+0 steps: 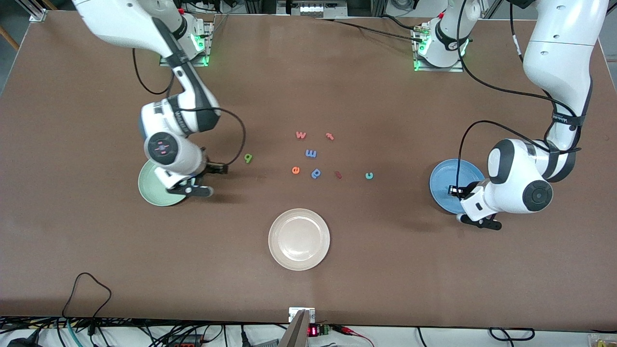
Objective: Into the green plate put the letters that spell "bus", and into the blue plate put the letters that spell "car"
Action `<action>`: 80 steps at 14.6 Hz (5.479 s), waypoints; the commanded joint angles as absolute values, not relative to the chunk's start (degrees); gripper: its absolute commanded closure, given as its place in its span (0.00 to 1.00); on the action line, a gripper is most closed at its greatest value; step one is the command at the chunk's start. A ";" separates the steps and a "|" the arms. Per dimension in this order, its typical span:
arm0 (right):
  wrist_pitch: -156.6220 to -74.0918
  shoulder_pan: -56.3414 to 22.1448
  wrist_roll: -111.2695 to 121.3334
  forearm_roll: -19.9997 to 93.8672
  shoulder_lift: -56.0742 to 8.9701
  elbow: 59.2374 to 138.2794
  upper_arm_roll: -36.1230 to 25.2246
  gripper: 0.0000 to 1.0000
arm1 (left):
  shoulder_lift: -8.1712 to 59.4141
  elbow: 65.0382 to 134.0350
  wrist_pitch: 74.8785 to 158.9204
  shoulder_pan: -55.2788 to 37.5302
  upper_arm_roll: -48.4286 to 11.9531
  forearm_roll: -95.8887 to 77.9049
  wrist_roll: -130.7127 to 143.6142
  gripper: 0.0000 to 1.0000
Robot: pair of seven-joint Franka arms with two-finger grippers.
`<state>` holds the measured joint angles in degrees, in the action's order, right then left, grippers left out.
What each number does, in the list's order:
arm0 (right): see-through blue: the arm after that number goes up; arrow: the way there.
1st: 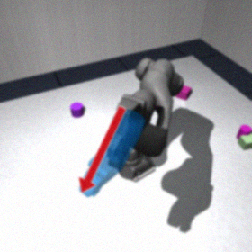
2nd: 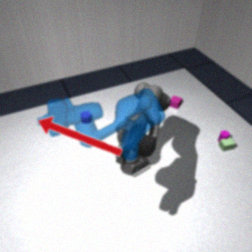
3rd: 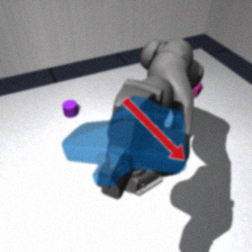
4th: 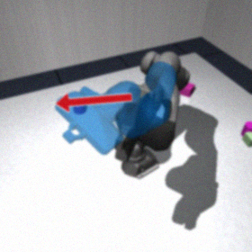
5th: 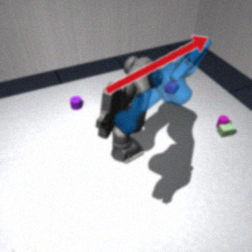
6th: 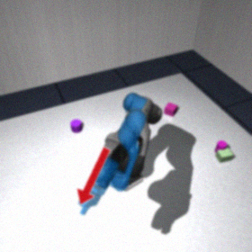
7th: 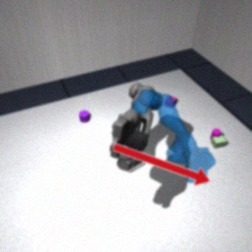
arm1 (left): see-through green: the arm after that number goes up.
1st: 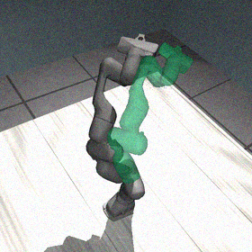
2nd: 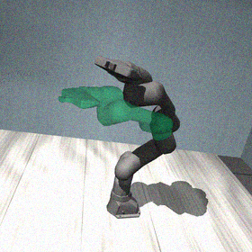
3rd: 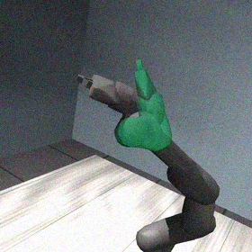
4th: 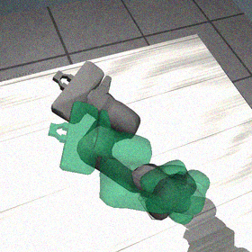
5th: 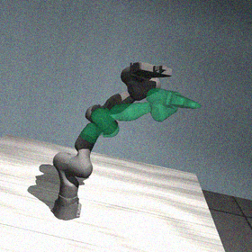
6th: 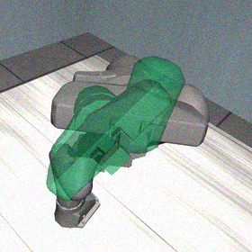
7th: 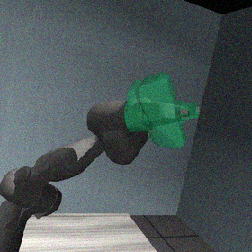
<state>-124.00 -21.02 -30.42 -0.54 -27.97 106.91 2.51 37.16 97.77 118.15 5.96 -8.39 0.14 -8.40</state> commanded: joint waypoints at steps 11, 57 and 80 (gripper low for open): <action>-131.57 -27.86 -46.84 0.18 -33.57 107.67 3.52 0.44 | 35.77 98.00 116.01 -1.83 -18.72 0.44 5.43 0.54; -131.13 -26.63 -45.09 -0.09 -33.05 109.60 4.75 0.95 | 41.31 99.67 129.03 -10.55 -18.11 4.13 12.66 0.83; -110.26 0.09 -5.63 0.18 -14.18 105.57 4.66 0.00 | 33.14 99.58 111.81 14.68 -18.37 11.25 0.79 0.00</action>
<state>-116.55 -0.05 -6.12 -0.43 -21.32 106.76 4.41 34.26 99.57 113.98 14.61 -17.85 10.36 0.75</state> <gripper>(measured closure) 0.115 0.427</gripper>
